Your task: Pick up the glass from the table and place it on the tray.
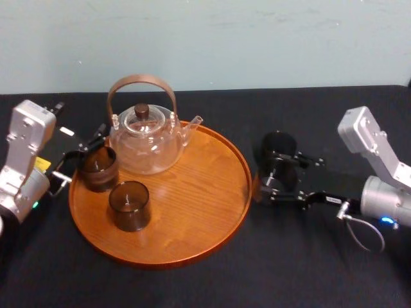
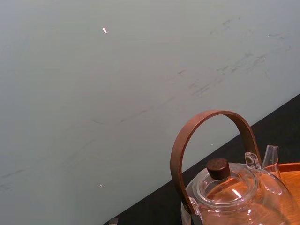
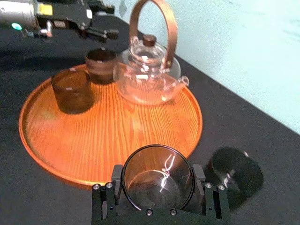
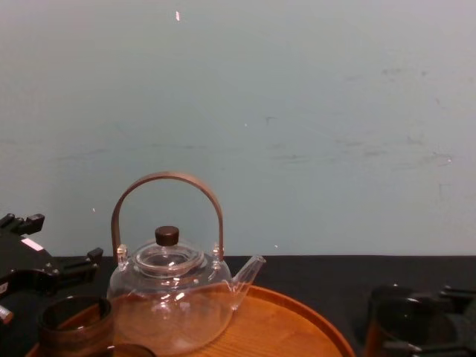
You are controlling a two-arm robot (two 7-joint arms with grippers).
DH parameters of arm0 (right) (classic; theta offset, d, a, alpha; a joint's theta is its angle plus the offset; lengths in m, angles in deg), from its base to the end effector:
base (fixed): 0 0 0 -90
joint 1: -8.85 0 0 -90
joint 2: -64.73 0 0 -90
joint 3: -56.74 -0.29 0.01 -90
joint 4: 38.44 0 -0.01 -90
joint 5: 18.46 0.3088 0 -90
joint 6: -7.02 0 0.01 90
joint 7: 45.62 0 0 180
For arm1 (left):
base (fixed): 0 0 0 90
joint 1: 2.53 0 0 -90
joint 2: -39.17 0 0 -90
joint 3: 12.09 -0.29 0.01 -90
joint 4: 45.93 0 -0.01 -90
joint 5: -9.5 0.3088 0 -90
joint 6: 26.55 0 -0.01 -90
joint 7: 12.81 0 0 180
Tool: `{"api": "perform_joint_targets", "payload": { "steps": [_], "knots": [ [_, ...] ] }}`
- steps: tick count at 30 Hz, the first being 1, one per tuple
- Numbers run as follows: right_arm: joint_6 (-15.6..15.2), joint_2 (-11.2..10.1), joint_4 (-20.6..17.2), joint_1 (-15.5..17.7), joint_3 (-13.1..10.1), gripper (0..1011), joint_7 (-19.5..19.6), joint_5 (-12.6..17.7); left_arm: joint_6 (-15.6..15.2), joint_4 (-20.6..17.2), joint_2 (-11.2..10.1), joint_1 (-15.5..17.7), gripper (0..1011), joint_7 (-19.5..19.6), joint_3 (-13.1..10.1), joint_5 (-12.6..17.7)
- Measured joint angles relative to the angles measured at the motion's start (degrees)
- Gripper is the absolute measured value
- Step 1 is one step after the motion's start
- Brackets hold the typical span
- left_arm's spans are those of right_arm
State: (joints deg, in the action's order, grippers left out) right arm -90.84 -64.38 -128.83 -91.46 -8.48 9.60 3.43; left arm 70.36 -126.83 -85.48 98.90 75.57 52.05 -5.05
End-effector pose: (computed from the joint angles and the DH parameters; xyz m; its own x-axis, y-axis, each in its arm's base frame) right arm 0.3506 -0.0814 -0.2608 0.8131 -0.5682 0.1265 0.5718 0.7387 -0.3570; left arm 0.3581 0.0827 -0.3023 0.2922 0.8803 0.3738 -0.9553 0.2873 0.0702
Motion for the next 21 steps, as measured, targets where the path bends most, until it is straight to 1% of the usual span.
{"api": "perform_joint_targets", "payload": {
  "steps": [7,8,14,21],
  "knots": [
    [0.97,2.61,1.32,-3.13,2.27,905,-0.75,-0.32,0.00,0.00,0.00,0.00,1001,0.00,0.00,0.00],
    [0.97,2.61,1.32,-3.13,2.27,905,-0.75,-0.32,0.00,0.00,0.00,0.00,1001,0.00,0.00,0.00],
    [1.55,5.01,2.64,-5.65,4.70,905,-1.41,-0.89,0.00,0.00,0.00,0.00,1001,0.00,0.00,0.00],
    [2.13,6.97,3.53,-7.28,6.96,905,-2.27,-0.99,0.00,0.00,0.00,0.00,1001,0.00,0.00,0.00]
  ]
}}
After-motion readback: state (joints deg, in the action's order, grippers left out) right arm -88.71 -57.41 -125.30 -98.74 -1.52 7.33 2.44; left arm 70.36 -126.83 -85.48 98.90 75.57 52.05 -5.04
